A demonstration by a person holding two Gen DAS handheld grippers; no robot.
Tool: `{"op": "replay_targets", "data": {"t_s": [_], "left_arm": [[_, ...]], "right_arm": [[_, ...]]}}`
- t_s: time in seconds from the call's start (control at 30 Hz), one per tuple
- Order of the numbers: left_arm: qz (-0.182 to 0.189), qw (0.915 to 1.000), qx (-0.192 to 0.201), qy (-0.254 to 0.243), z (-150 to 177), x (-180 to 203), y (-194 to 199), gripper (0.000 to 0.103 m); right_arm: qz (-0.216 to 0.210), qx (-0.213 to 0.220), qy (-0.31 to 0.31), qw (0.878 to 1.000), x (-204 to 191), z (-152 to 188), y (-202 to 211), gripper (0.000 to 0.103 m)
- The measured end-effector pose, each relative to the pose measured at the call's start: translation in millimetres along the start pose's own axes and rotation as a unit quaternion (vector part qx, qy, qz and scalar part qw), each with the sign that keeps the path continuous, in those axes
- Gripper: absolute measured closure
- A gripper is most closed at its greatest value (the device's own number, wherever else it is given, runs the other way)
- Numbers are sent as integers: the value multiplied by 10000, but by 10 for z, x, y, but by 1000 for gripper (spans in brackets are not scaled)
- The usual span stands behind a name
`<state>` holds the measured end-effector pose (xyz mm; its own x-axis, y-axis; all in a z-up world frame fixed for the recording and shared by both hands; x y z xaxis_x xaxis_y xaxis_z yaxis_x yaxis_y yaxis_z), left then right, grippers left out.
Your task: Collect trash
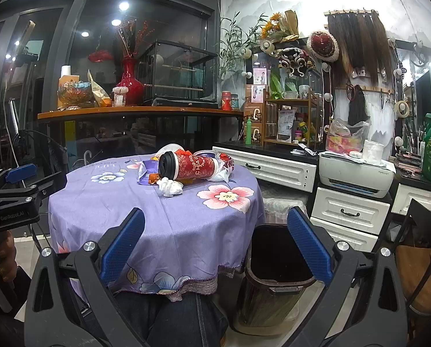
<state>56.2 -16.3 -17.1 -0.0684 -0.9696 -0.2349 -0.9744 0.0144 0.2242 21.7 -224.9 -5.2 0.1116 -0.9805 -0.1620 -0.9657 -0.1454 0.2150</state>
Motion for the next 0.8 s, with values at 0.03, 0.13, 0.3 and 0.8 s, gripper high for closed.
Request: {"op": "replay_targets", "data": {"t_s": [0.03, 0.13, 0.3, 0.8], "left_arm": [[-3, 10000, 1, 1, 1, 3, 1, 5], [-4, 10000, -6, 5, -2, 0, -1, 5], [1, 10000, -3, -15, -6, 22, 8, 5], [781, 9938, -783, -141, 155, 136, -490, 5]], "right_arm": [[5, -4, 0, 10000, 0, -3, -14, 5], [6, -16, 0, 10000, -1, 1, -13, 5], [8, -11, 3, 10000, -3, 6, -15, 5], [-20, -1098, 56, 9939, -27, 241, -455, 5]]}}
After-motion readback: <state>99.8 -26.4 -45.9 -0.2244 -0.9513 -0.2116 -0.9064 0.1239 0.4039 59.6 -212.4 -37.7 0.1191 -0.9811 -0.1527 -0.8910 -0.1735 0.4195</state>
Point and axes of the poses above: each gripper's, at about its wrist camera, not at the fingertips, and y roughly against the way its jaws point, x to its right, z to its underside, the point moved 6 cm from there along -y, roughly the way its jaws point, and after that the axes turned 12 degrees about -y, right-handed, at the moved point
